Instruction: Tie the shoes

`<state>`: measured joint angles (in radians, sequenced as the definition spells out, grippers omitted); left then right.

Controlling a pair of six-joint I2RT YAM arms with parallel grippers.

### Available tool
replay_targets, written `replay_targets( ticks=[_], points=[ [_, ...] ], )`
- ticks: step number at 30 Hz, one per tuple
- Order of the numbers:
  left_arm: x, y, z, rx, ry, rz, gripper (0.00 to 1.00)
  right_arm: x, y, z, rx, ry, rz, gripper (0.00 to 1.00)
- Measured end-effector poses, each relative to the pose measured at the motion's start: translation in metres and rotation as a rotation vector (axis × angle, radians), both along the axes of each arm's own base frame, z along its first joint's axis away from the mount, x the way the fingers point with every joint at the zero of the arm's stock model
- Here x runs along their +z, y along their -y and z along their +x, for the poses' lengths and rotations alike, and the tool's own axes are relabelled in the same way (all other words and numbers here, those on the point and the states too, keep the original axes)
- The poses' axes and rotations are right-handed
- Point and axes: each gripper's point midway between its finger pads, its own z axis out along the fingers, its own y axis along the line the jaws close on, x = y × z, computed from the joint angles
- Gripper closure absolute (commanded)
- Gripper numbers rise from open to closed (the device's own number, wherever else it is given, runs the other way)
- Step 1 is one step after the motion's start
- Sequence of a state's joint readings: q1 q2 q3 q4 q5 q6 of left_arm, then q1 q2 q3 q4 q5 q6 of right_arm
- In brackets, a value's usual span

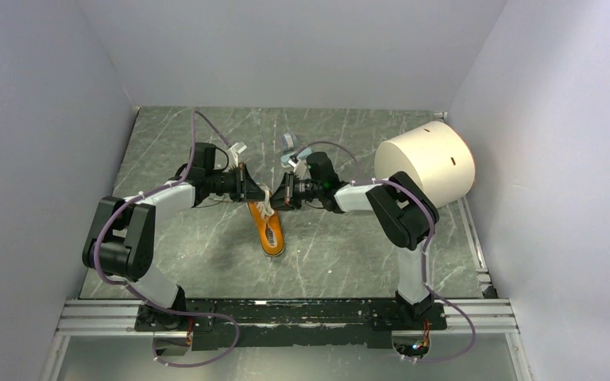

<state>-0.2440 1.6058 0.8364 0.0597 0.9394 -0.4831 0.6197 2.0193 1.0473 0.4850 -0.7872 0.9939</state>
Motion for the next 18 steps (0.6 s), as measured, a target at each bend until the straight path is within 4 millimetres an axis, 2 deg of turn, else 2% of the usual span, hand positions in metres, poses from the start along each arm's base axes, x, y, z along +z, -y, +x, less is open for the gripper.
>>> replay_targets(
  ticks=[14, 15, 17, 18],
  points=[
    [-0.002, -0.001, -0.001, -0.006, 0.002, 0.007, 0.93, 0.005, 0.022, -0.023, 0.121, -0.043, -0.041, 1.00],
    [-0.002, -0.001, -0.002, -0.007, -0.002, 0.011, 0.89, 0.004, 0.023, -0.025, 0.134, -0.043, -0.043, 1.00],
    [-0.005, -0.003, -0.003, -0.011, -0.010, 0.028, 0.69, 0.002, 0.025, -0.030, 0.161, -0.046, -0.044, 1.00],
    [-0.007, -0.004, -0.002, -0.010, -0.010, 0.044, 0.63, 0.002, 0.025, -0.032, 0.175, -0.049, -0.041, 1.00]
  ],
)
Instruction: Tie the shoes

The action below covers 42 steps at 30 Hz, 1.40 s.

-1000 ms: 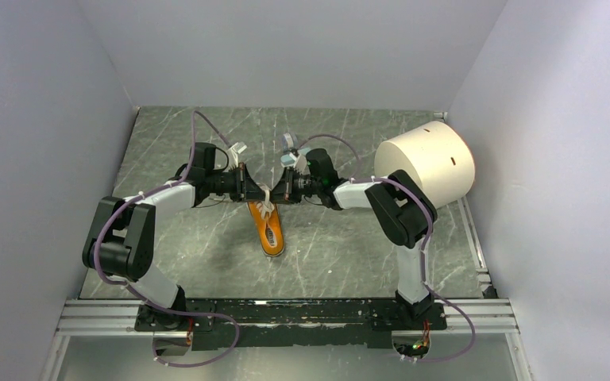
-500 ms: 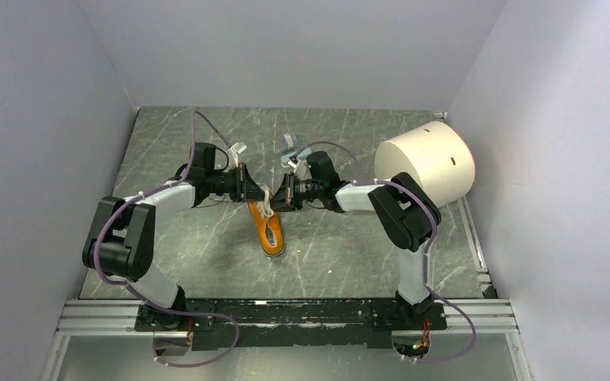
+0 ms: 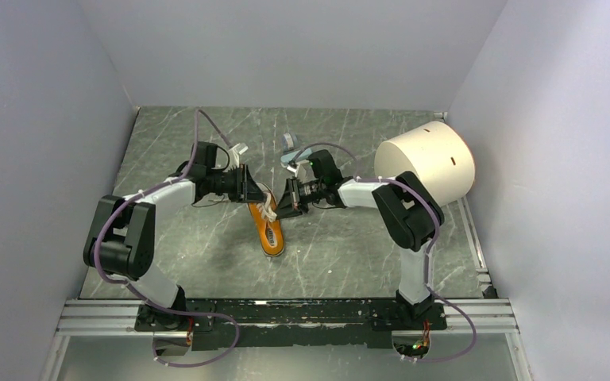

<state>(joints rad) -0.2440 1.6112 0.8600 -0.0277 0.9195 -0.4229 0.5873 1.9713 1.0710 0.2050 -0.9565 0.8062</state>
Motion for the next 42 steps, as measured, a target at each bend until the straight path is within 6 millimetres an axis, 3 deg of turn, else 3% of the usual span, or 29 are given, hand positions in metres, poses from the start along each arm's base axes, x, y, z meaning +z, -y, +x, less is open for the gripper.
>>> replay_targets(
  ticks=[3, 6, 8, 9, 14, 19, 21, 27, 29, 32, 37, 42],
  points=[
    [-0.004, -0.005, 0.005, 0.006, 0.013, 0.059, 0.53, -0.002, 0.000, -0.003, 0.027, -0.015, 0.005, 1.00],
    [-0.008, -0.011, 0.007, 0.010, 0.029, 0.115, 0.48, -0.003, 0.001, -0.005, 0.052, -0.023, 0.004, 1.00],
    [-0.013, -0.017, 0.005, 0.019, 0.030, 0.159, 0.10, -0.003, 0.001, -0.004, 0.064, -0.019, 0.003, 1.00],
    [-0.015, -0.020, 0.004, 0.023, 0.034, 0.184, 0.03, -0.001, 0.002, -0.003, 0.070, -0.016, 0.005, 1.00],
    [-0.016, -0.041, 0.000, 0.082, 0.048, 0.313, 0.03, 0.001, 0.005, 0.000, 0.081, -0.004, 0.010, 1.00],
    [0.003, -0.056, -0.013, 0.132, 0.123, 0.358, 0.11, -0.001, 0.009, 0.001, 0.079, -0.019, 0.005, 1.00],
    [0.010, -0.057, -0.022, 0.130, 0.148, 0.344, 0.05, -0.002, 0.009, 0.001, 0.079, -0.022, 0.006, 1.00],
    [0.020, -0.039, -0.045, 0.042, 0.177, 0.219, 0.03, -0.001, 0.009, 0.000, 0.086, -0.027, 0.012, 1.00],
    [0.022, -0.030, -0.045, 0.016, 0.179, 0.176, 0.04, -0.001, 0.008, 0.000, 0.087, -0.028, 0.016, 1.00],
    [0.018, -0.021, -0.038, -0.012, 0.165, 0.132, 0.16, -0.001, 0.008, 0.000, 0.090, -0.030, 0.020, 1.00],
    [0.007, -0.005, -0.036, -0.065, 0.123, 0.127, 0.11, 0.000, 0.007, 0.002, 0.084, -0.032, 0.023, 1.00],
    [0.006, -0.015, -0.043, -0.007, 0.083, 0.228, 0.11, 0.004, 0.004, 0.007, 0.061, -0.034, 0.032, 1.00]
  ],
)
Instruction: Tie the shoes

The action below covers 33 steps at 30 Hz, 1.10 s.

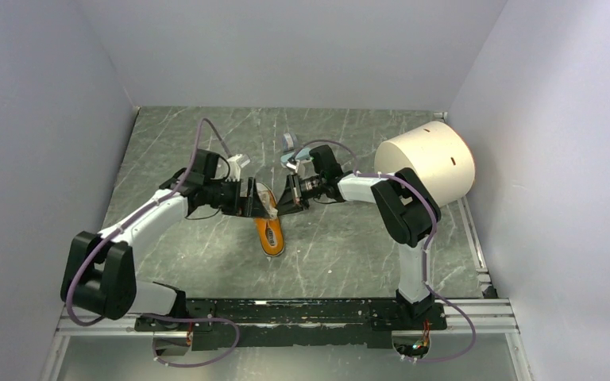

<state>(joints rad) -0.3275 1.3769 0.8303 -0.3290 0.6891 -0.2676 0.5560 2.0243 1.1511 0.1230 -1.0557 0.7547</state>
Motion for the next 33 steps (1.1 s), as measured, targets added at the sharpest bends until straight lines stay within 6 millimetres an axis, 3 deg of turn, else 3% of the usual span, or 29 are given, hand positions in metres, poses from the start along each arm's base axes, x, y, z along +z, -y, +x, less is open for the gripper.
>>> replay_targets(
  ticks=[5, 9, 13, 17, 21, 33],
  points=[
    [0.019, -0.012, -0.007, 0.042, 0.007, 0.059, 0.27, 0.002, -0.002, 0.005, -0.027, -0.007, -0.002, 1.00],
    [0.038, 0.003, -0.009, 0.019, 0.019, 0.020, 0.49, 0.004, -0.004, 0.007, -0.038, -0.010, 0.006, 1.00],
    [0.034, 0.019, -0.013, 0.072, -0.056, -0.070, 0.62, 0.005, -0.004, 0.007, -0.041, -0.022, 0.005, 1.00],
    [0.009, 0.033, -0.040, 0.119, -0.185, -0.081, 0.58, 0.005, -0.004, 0.007, -0.042, -0.025, 0.004, 1.00],
    [0.008, 0.048, -0.048, 0.137, -0.198, -0.067, 0.52, 0.005, -0.005, 0.008, -0.048, -0.028, 0.003, 1.00],
    [-0.014, 0.047, -0.019, 0.325, -0.207, -0.017, 0.61, 0.004, -0.005, 0.008, -0.058, -0.036, 0.008, 1.00]
  ],
)
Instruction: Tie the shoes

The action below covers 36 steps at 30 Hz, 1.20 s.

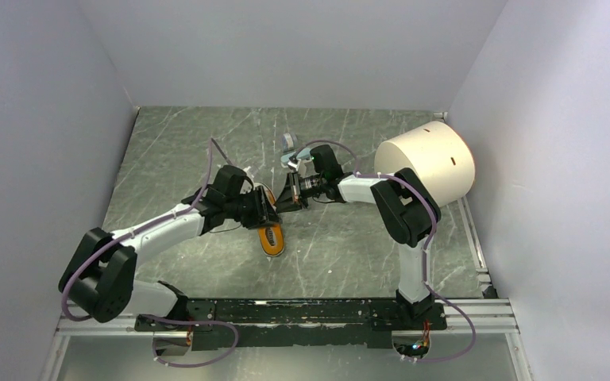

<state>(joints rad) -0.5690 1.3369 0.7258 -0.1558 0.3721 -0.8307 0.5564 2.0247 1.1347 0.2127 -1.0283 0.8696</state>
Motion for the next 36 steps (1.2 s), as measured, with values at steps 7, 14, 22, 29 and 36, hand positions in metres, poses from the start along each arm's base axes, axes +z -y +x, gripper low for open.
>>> replay_targets(
  ticks=[7, 14, 22, 29, 36],
  points=[
    [-0.008, 0.002, 0.008, 0.028, 0.003, 0.013, 0.63, 0.000, 0.000, 0.000, 0.000, 0.000, 0.000, 1.00],
    [-0.019, 0.001, 0.012, 0.040, -0.007, 0.038, 0.69, -0.002, 0.001, -0.002, 0.000, -0.004, -0.002, 1.00],
    [-0.022, -0.001, 0.017, 0.045, 0.006, 0.063, 0.95, -0.004, 0.002, -0.003, 0.000, -0.009, -0.005, 1.00],
    [-0.016, -0.003, 0.016, 0.013, 0.002, 0.107, 0.95, -0.008, 0.004, 0.001, 0.002, 0.011, -0.065, 0.68],
    [0.012, -0.007, -0.002, -0.068, 0.033, 0.094, 0.95, -0.002, 0.031, 0.051, -0.047, 0.205, -0.311, 0.45]
  ],
)
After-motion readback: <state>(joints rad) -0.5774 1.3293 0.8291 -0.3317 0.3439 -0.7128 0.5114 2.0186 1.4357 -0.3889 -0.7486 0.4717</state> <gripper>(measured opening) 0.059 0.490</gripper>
